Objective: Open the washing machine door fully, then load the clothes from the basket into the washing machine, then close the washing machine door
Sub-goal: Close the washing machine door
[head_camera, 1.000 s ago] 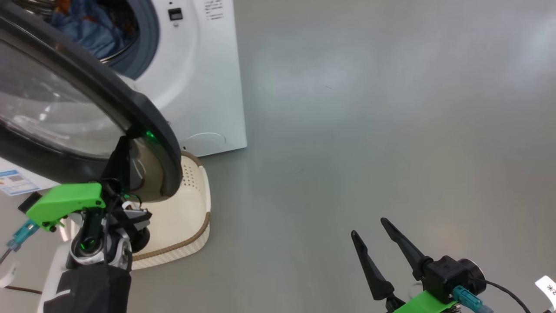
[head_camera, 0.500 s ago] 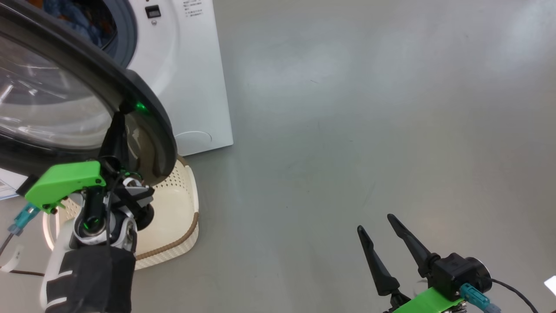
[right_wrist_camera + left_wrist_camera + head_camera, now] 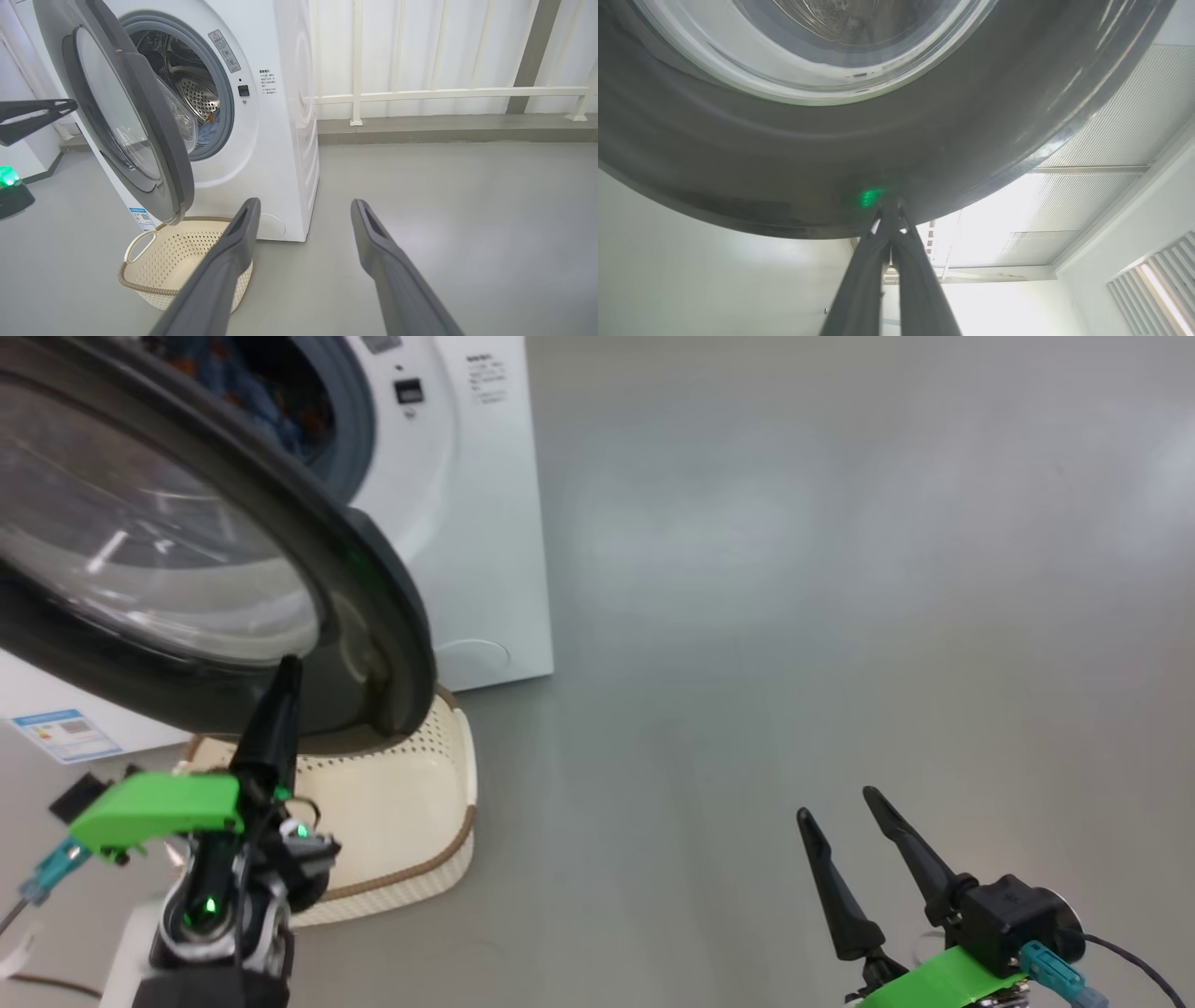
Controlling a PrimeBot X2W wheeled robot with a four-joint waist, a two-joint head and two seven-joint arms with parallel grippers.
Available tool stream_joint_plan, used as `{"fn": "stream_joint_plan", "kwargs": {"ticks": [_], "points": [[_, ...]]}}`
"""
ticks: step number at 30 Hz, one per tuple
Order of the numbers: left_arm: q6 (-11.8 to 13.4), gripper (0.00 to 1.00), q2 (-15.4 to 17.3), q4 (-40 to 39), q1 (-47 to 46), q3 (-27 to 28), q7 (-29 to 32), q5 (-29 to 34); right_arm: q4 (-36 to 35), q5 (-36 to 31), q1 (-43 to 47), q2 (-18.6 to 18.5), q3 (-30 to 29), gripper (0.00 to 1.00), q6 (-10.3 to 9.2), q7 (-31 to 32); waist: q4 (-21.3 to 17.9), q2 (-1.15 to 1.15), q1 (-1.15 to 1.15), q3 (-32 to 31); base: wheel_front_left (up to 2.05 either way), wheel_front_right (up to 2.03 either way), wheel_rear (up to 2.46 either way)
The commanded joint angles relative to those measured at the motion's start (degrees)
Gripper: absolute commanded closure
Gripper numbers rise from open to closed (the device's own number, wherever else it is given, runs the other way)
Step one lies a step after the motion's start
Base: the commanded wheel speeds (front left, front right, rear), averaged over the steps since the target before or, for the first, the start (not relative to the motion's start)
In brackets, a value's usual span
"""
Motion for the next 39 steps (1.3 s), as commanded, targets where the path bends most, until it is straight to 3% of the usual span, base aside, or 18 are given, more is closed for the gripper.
{"fn": "stream_joint_plan", "kwargs": {"ticks": [1,12,19,20,23,36,38,39], "points": [[-0.41,1.00,1.73,-3.26,1.08,1.91,0.56,1.04,-1.64,-0.51,0.29,0.12,0.78,0.00,0.09,-0.73,2.16,0.00,0.00,-2.20,0.00,0.00,0.00],[-0.42,1.00,5.22,-19.42,15.42,-1.12,-5.58,14.36,-3.01,-0.95,2.71,0.12,-1.61,0.00,0.09,-0.73,6.71,0.00,0.00,-6.67,0.00,0.00,0.00],[-0.42,1.00,8.36,-22.83,20.34,-5.15,-16.69,28.03,-3.62,-0.92,3.02,0.12,-1.33,0.00,0.09,-0.73,8.07,0.00,0.00,-8.17,0.00,0.00,0.00],[-0.42,1.00,8.36,-22.83,20.34,-5.15,-16.69,28.03,-3.62,-0.92,3.02,0.12,-1.33,0.00,0.09,-0.73,8.07,0.00,0.00,-8.17,0.00,0.00,0.00],[-0.42,1.00,9.65,-22.96,22.05,-6.12,-19.03,36.54,-3.73,-0.85,3.28,0.12,-1.23,0.00,0.09,-0.73,8.44,0.00,0.00,-8.75,0.00,0.00,0.00],[-0.42,1.00,3.71,-26.64,28.01,0.01,-19.65,75.92,-4.17,-0.64,3.81,0.12,-1.41,0.00,0.09,-0.73,8.62,0.00,0.00,-9.42,0.00,0.00,0.00],[-0.42,0.84,3.13,-26.89,28.41,0.24,-19.65,80.43,-4.24,-0.60,3.88,0.12,-1.48,0.00,0.09,-0.73,8.58,0.00,0.00,-9.45,0.00,0.00,0.00],[-0.42,0.82,2.79,-27.01,28.59,0.28,-19.65,82.08,-4.28,-0.58,3.92,0.12,-1.53,0.00,0.09,-0.73,8.55,0.00,0.00,-9.47,0.00,0.00,0.00]]}}
